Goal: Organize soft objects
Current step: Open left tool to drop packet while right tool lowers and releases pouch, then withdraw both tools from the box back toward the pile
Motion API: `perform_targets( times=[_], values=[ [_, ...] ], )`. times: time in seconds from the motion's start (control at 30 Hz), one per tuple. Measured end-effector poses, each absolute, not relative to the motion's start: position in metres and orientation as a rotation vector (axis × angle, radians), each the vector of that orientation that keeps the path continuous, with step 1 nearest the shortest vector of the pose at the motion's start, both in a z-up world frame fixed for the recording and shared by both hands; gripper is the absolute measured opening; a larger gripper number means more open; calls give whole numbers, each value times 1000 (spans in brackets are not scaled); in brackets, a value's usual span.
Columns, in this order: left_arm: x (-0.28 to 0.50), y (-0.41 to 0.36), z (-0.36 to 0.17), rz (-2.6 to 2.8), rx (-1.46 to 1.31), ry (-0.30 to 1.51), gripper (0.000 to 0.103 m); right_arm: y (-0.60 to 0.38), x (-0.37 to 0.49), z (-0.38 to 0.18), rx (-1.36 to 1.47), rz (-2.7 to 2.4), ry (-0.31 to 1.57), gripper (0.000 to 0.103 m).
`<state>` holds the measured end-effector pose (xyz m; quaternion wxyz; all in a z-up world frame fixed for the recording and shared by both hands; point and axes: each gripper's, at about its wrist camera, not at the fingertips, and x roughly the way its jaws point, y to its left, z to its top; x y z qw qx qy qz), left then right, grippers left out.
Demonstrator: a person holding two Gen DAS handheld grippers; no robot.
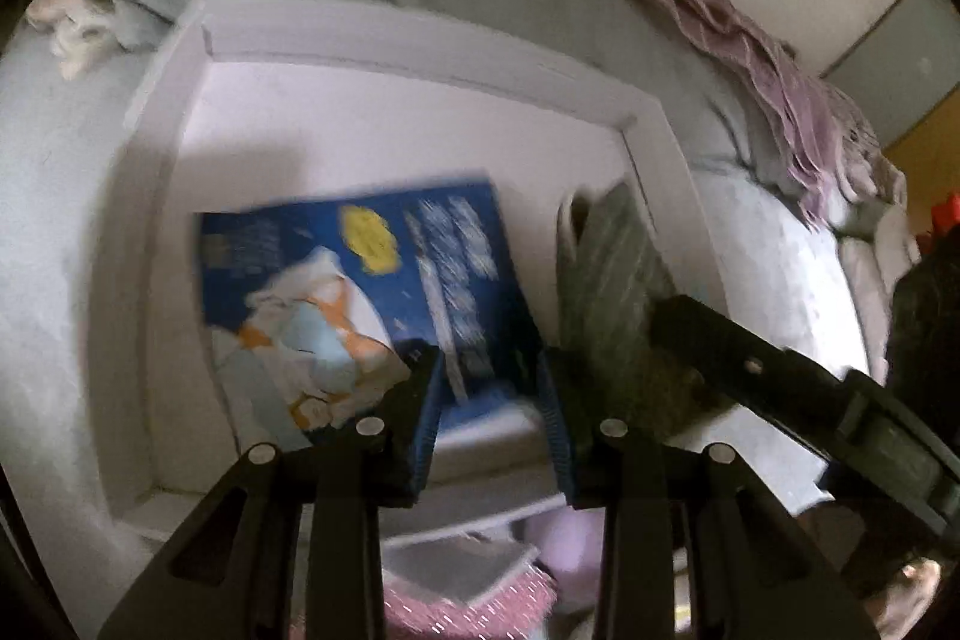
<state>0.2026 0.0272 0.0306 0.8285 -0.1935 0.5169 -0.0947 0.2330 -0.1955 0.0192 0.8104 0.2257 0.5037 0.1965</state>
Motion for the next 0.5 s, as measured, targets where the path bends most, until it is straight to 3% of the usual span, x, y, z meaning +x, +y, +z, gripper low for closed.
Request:
perform_targets(
  times=[0.33,0.5],
  values=[
    [192,37,39,-187,-428,1102,32,-205,222,39,410,372,1024,63],
    [187,59,52,-149,-507,1009,32,-199,219,51,399,428,947,63]
  ],
)
